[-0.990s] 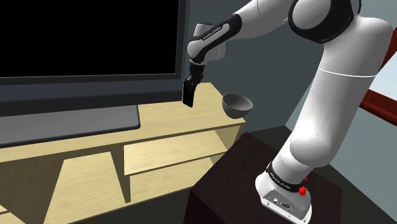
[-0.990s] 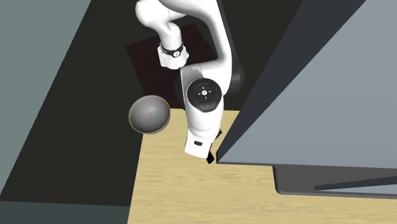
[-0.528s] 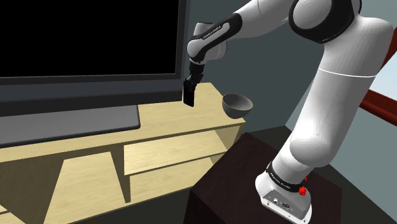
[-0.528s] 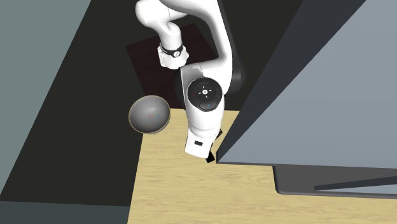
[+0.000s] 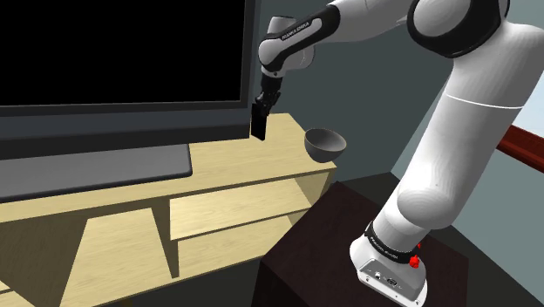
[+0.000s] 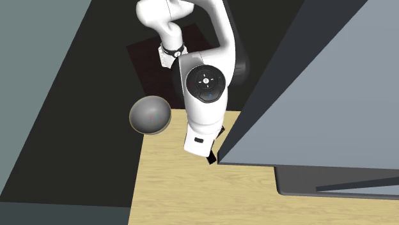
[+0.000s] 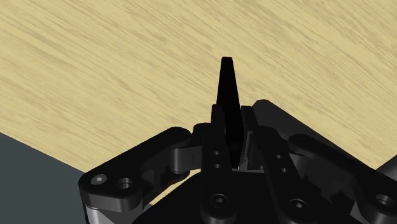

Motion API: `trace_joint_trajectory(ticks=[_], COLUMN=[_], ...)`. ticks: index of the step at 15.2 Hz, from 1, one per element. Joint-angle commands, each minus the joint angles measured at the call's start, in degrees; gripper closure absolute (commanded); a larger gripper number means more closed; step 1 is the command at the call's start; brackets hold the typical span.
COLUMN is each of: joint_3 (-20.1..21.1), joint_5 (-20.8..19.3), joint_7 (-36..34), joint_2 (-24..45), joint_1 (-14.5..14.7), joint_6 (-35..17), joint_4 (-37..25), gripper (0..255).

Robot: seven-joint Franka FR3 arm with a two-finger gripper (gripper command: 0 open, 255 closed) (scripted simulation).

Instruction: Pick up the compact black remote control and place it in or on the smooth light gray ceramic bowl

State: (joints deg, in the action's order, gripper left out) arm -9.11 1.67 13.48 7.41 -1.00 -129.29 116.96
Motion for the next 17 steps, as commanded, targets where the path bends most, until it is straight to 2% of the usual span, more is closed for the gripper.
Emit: trace_joint_trajectory(ticks=[1,17], joint_3=[0.00,-0.05], joint_5=[-0.18,-1.04], joint_7=[-0.18,-0.78], joint_2=[-0.72,-4.60], joint_1=[0.06,0.18], joint_6=[1.37,13.04], joint_4=[-0.65,-8.49], gripper=[255,255])
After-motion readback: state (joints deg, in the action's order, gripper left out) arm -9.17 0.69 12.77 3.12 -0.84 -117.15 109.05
